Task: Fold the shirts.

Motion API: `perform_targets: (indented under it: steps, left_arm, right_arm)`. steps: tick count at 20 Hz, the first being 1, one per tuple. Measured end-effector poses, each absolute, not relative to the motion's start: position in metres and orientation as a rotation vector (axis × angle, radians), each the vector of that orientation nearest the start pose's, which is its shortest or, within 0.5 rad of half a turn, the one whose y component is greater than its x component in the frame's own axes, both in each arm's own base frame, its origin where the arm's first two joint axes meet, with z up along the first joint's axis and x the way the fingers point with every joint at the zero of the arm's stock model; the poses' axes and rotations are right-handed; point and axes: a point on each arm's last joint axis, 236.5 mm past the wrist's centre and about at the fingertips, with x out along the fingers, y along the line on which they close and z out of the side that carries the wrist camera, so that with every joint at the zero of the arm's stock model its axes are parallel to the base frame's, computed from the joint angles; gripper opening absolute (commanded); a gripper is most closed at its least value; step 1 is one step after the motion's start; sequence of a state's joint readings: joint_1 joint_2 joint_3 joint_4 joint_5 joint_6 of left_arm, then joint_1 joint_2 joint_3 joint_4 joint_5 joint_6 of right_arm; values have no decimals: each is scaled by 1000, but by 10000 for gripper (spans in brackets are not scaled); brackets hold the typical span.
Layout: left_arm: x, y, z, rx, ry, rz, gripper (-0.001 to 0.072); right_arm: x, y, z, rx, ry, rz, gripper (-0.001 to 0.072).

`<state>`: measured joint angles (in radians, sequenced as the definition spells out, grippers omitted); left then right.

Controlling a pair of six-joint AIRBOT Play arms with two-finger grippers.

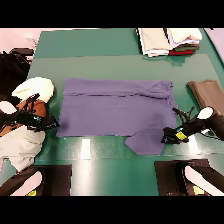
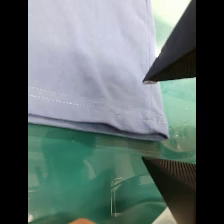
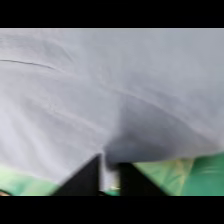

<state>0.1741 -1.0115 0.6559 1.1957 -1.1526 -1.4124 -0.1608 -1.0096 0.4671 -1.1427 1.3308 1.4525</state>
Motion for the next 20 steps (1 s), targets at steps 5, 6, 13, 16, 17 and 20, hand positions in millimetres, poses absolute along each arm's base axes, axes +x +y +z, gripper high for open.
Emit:
perform_targets:
  steps: [5,6,13,16,17,20]
  left_arm:
    - [246,-35,-58,-363,1471,-144,541]
    - [244,-35,-60,-360,1482,-145,541]
    - [220,-44,-80,-397,1550,-159,540]
    - [216,-56,-82,-443,1556,-192,540]
    - [216,-59,-82,-458,1554,-201,539]
    - [215,-68,-82,-480,1553,-230,538]
  right_arm:
    - [163,62,-72,329,1742,220,14]
    - [167,58,-66,293,1723,215,14]
    - [182,45,-37,201,1636,195,14]
    - [183,44,-35,193,1629,192,14]
    - [184,44,-35,192,1627,191,14]
    - [184,43,-34,189,1624,189,14]
